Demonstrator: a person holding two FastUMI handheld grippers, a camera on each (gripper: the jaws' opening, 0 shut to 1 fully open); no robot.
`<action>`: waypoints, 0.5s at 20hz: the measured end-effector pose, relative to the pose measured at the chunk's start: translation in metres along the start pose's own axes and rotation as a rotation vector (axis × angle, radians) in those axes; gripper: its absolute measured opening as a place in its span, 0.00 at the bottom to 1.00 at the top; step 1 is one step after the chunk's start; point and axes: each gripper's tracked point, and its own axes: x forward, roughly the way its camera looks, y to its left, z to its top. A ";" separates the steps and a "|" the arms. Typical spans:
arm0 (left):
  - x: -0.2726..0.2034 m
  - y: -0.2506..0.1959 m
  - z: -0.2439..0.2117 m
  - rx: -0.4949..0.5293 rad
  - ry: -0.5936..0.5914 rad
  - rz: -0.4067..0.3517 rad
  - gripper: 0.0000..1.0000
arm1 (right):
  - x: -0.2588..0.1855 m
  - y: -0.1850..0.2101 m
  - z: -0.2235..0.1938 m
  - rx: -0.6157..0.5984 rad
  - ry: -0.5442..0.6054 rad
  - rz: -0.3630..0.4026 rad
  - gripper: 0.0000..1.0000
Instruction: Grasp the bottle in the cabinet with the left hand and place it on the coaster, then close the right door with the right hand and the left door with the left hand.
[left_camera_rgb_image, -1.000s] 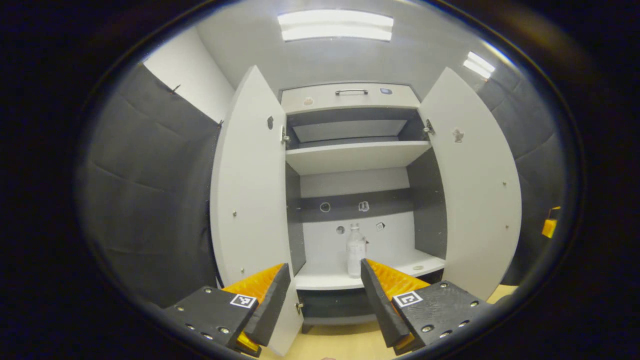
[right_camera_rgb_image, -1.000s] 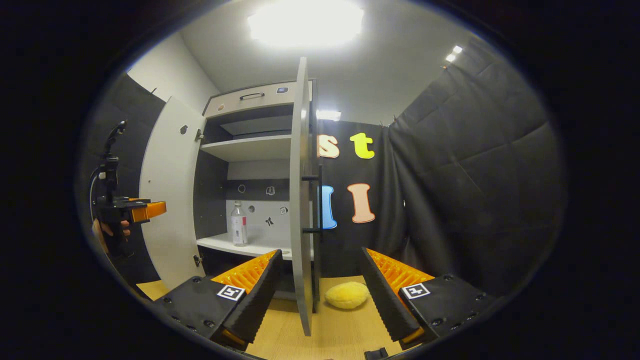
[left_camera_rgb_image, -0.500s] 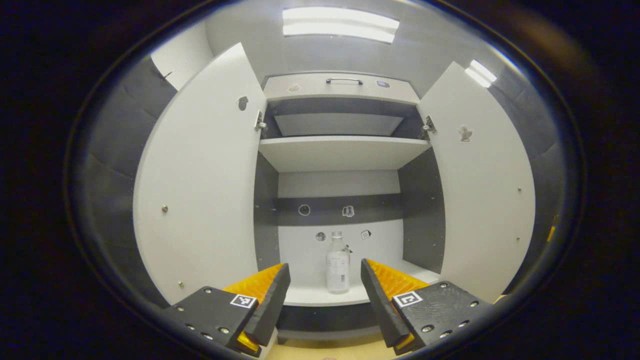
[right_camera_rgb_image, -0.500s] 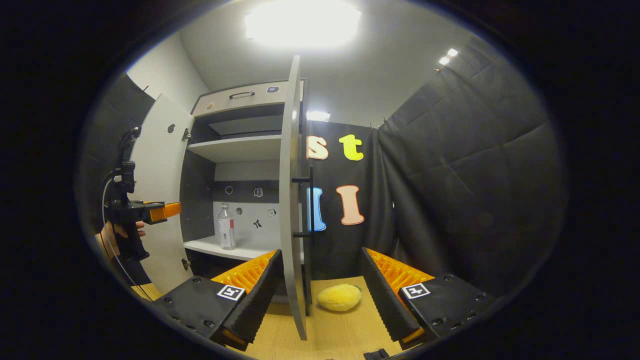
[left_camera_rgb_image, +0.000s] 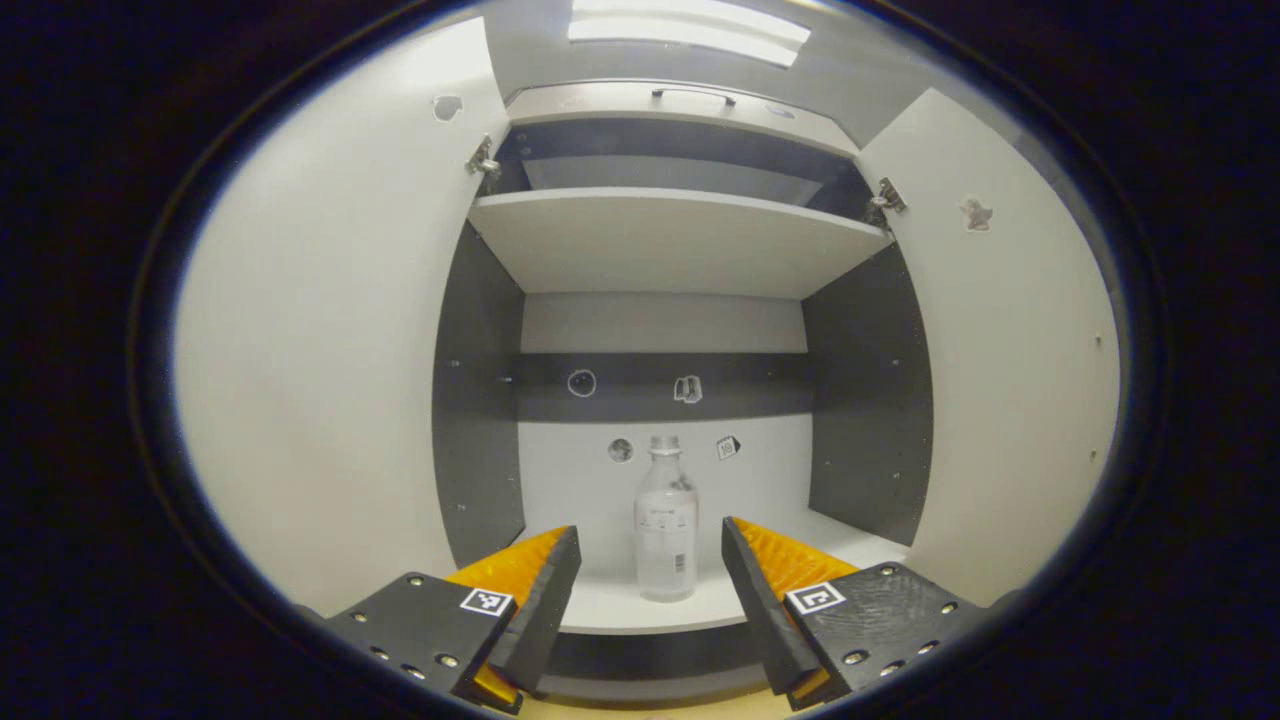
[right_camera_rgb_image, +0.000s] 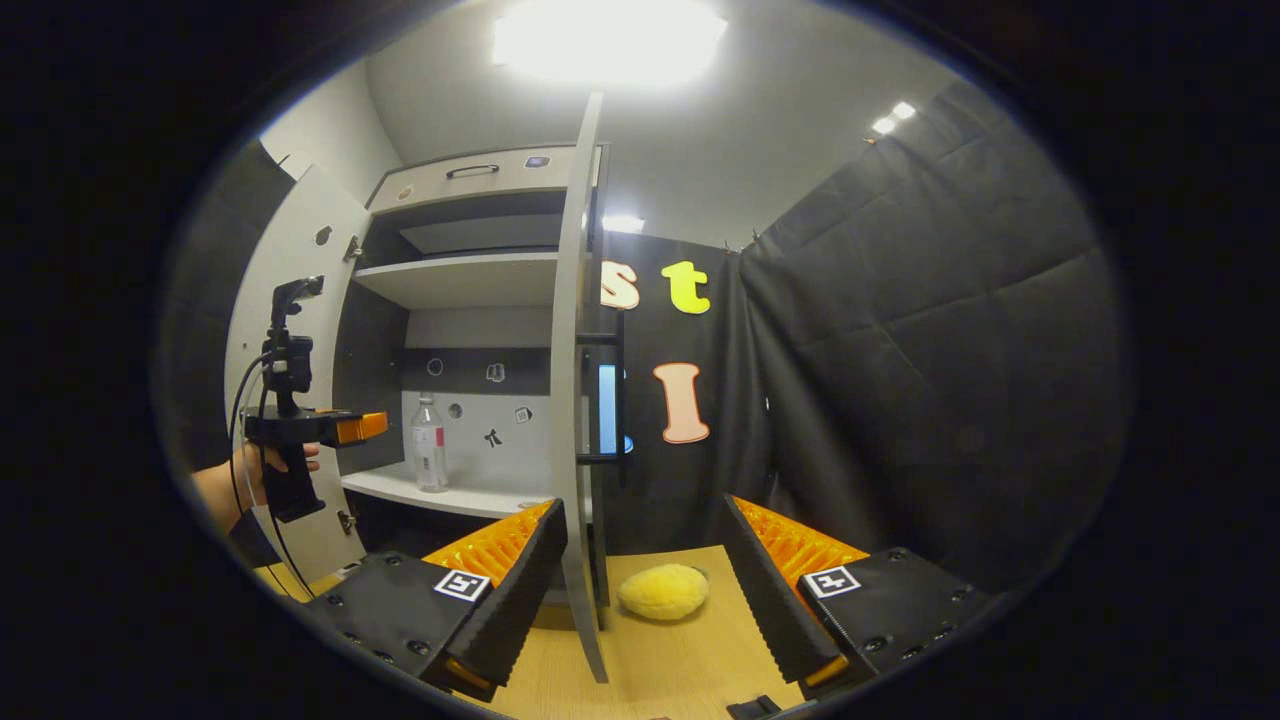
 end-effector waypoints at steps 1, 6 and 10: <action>0.008 -0.003 -0.004 -0.001 0.001 -0.009 0.84 | 0.001 0.000 0.000 -0.005 0.001 -0.010 0.98; 0.053 -0.007 -0.018 0.004 0.014 -0.047 0.83 | 0.008 0.002 -0.001 0.017 0.013 -0.051 0.93; 0.085 -0.004 -0.029 -0.004 0.027 -0.047 0.83 | 0.013 0.006 -0.011 0.012 0.043 -0.077 0.98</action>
